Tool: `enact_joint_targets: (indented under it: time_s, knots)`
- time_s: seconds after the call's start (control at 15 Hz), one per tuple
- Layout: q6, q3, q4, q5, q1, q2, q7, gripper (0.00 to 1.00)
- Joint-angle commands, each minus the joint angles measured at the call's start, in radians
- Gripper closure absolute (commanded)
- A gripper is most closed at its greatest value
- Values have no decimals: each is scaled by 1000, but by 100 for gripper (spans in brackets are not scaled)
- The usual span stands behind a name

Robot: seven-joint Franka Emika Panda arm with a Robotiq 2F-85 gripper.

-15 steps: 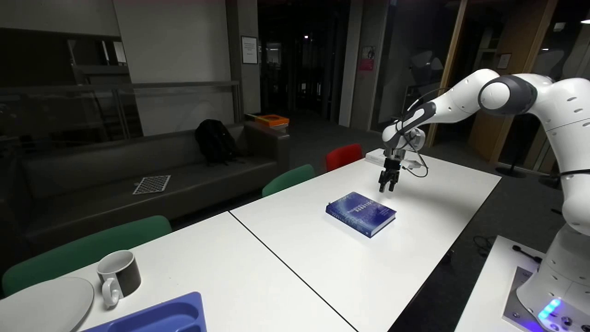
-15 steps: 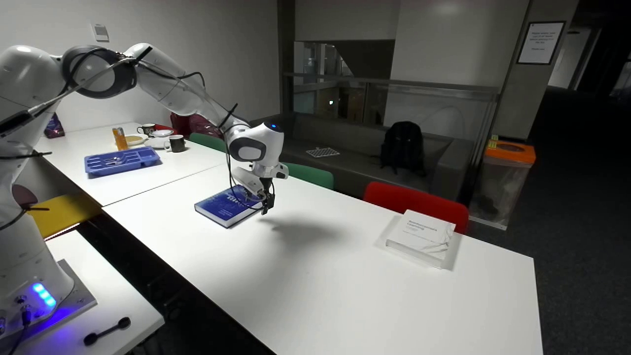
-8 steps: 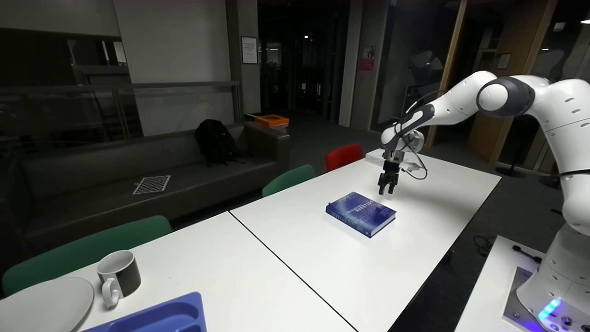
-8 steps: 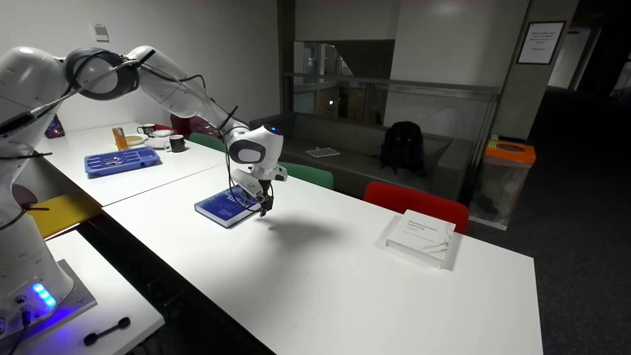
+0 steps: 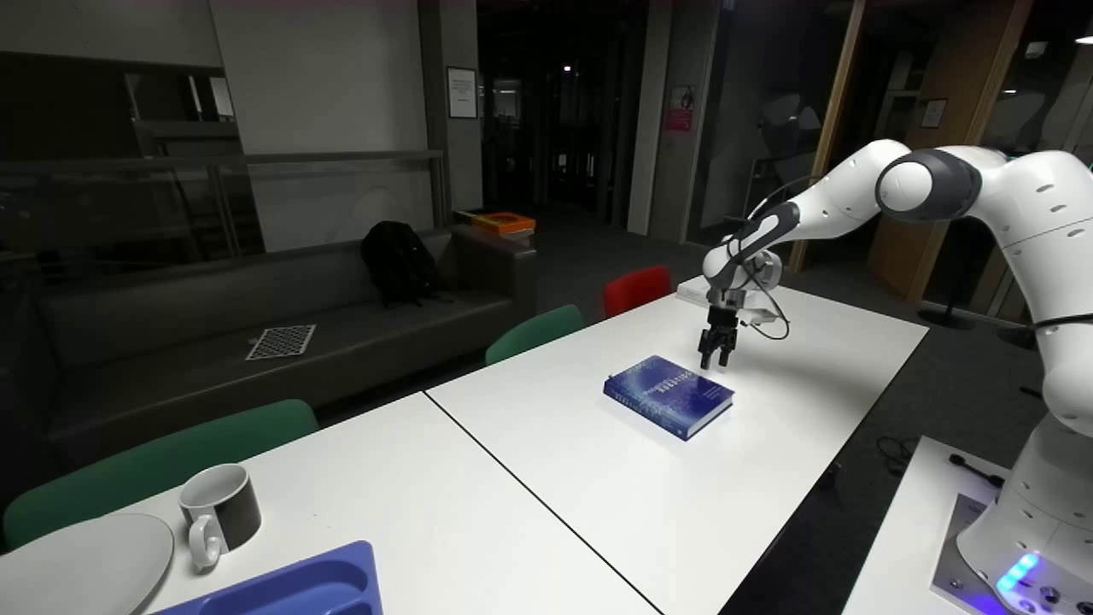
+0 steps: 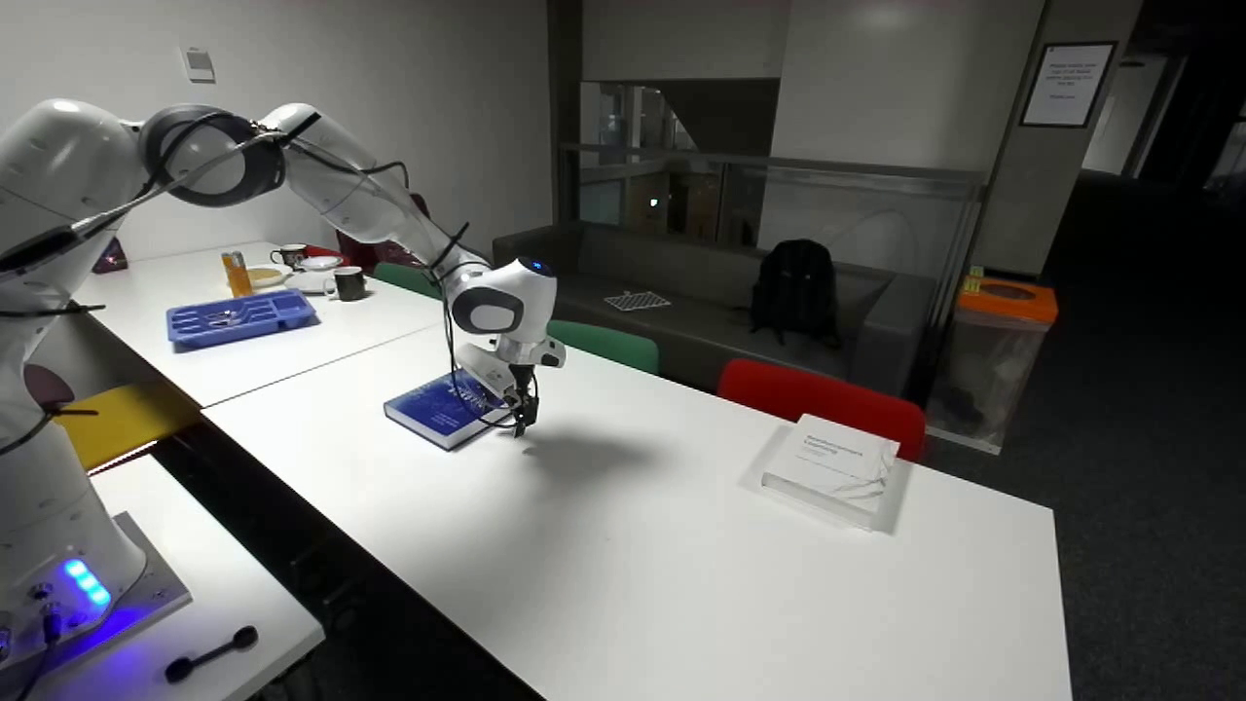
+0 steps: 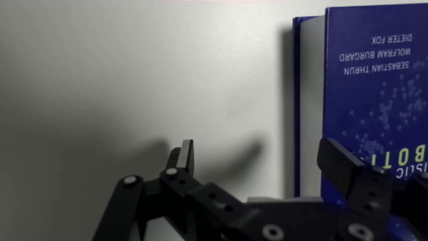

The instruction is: Open the book

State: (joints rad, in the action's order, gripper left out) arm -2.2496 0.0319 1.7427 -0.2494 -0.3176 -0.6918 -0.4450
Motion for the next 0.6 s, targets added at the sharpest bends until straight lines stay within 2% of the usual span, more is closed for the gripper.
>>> enact_joint_targets:
  time_s: [0.0, 0.53]
  knots:
    - [-52, 9, 7, 53, 25, -3, 61, 0]
    - [-77, 6, 6, 93, 37, -8, 103, 0]
